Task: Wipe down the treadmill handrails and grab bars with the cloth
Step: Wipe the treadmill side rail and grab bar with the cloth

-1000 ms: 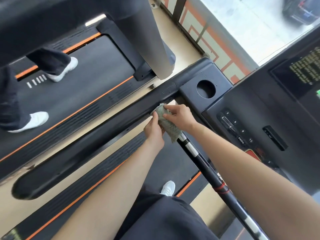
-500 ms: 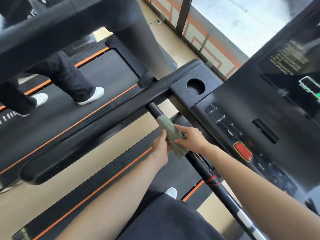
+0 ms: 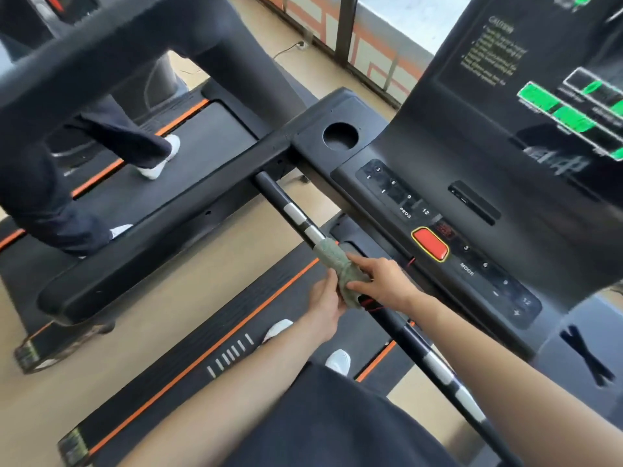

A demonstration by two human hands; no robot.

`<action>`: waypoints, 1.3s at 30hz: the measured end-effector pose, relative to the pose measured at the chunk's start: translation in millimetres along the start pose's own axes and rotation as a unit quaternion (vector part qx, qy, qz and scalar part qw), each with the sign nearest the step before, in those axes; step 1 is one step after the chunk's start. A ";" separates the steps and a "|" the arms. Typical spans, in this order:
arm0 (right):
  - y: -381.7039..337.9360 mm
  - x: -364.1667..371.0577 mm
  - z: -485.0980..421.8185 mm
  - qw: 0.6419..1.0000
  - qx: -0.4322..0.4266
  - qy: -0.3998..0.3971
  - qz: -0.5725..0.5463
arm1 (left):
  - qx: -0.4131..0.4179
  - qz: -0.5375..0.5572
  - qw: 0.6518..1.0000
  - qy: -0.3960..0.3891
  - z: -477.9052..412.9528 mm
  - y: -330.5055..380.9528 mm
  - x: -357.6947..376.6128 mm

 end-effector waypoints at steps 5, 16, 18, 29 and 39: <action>13.4 -5.2 19.5 0.999 -0.012 0.030 0.010 | 0.043 -0.079 0.996 -0.016 9.1 -8.3 4.5; 50.5 -18.3 51.7 0.993 -0.016 0.067 0.099 | 0.074 -0.268 0.960 -0.044 25.2 -23.1 7.1; 48.4 -19.4 54.5 0.989 -0.005 0.045 0.143 | 0.069 -0.289 0.953 -0.063 27.7 -17.6 5.4; -27.9 -11.6 19.1 0.996 -0.014 0.072 0.052 | 0.225 -0.288 0.930 -0.047 1.8 109.5 -36.6; -123.0 5.4 -61.3 0.979 -0.022 0.201 0.023 | 0.288 -0.307 0.907 -0.020 -49.8 220.2 -74.5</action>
Point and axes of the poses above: each hand's wrist, its own z-axis away from the middle knuckle, its own x-axis out of the palm, y = z × x, the point moved 6 cm from there along -z, towards the middle knuckle, and after that the axes turned 10 degrees about x, right-handed, at the moved point
